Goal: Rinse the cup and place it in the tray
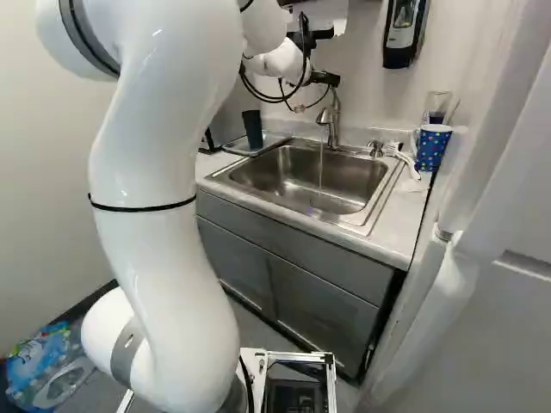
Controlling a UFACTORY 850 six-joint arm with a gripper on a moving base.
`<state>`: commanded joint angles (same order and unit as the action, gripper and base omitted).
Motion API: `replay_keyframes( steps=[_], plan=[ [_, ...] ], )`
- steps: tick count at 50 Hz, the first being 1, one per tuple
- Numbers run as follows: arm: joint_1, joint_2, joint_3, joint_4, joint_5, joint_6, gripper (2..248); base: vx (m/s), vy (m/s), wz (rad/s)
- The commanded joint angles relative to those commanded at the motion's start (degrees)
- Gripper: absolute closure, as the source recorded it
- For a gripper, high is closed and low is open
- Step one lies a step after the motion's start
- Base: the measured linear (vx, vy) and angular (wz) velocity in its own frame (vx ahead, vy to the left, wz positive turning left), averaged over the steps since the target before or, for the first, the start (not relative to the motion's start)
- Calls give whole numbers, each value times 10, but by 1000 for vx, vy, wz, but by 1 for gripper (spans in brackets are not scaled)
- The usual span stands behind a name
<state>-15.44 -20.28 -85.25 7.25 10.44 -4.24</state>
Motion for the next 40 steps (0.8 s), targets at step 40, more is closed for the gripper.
replay_keyframes(
  steps=[40],
  plan=[
    [9,10,11,0,0,0,3,0,0,0]
  ],
)
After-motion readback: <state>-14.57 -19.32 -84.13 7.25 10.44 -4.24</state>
